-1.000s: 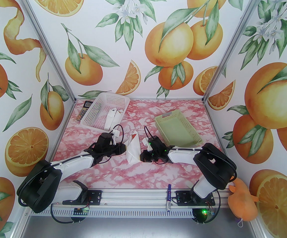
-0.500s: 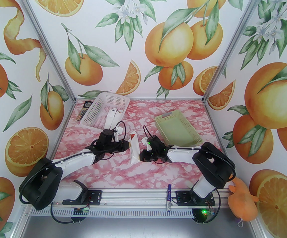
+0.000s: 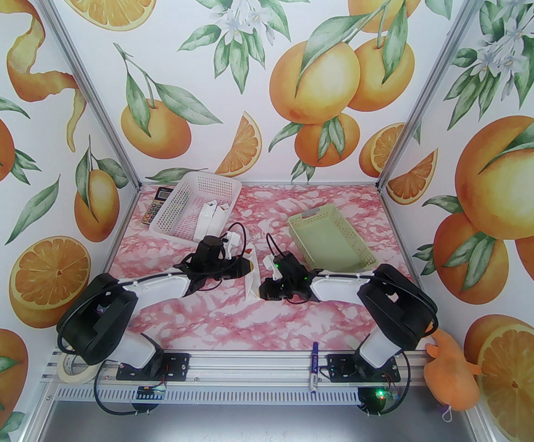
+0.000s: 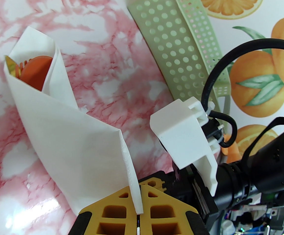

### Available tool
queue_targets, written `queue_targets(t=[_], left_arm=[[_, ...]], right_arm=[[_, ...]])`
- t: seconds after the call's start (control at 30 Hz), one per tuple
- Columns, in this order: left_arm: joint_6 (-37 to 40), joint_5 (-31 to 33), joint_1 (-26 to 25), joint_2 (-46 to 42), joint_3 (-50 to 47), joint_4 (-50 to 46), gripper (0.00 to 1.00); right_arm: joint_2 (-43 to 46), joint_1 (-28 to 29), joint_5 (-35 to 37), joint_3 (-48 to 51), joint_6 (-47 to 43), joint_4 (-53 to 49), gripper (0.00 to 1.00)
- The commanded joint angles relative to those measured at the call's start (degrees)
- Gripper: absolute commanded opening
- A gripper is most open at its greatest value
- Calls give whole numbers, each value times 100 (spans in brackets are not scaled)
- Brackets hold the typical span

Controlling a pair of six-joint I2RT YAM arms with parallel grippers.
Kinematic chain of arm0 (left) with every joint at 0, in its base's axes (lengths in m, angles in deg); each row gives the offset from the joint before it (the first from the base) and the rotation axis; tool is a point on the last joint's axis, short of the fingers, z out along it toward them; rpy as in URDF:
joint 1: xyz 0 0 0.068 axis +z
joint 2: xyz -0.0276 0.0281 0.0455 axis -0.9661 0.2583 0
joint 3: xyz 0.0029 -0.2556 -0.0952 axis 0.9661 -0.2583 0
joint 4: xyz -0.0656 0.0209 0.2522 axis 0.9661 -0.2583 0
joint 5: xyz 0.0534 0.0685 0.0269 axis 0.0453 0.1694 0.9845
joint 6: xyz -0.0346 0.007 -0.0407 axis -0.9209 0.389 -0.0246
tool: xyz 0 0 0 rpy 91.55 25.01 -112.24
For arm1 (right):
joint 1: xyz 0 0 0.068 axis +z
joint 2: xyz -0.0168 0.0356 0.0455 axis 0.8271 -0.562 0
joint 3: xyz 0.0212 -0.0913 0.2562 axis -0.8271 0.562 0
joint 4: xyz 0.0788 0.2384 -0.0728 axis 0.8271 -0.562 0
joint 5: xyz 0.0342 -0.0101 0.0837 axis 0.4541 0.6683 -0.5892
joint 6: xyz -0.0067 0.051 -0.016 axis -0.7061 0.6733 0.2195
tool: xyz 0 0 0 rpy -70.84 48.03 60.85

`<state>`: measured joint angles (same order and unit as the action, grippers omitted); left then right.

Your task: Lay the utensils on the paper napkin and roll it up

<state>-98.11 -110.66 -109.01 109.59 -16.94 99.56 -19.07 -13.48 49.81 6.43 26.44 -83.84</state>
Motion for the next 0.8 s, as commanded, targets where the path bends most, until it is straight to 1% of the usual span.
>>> queue_targets(t=[0.0,0.3,0.47,0.53,0.77], left_arm=[[13,-80,-82,232,270,338,8],[-55,-55,-195,906,495,712,8],[-49,-31,-214,1111,588,755,7],[-100,-29,-260,1426,701,896,7],[-98,-56,-330,1813,886,993,7]], right_arm=[[-303,65,332,112,-97,-684,0],[-331,106,332,116,-88,-667,0],[-331,111,318,112,-88,-667,0],[-329,120,316,112,-93,-669,0],[-331,125,332,103,-101,-684,0]])
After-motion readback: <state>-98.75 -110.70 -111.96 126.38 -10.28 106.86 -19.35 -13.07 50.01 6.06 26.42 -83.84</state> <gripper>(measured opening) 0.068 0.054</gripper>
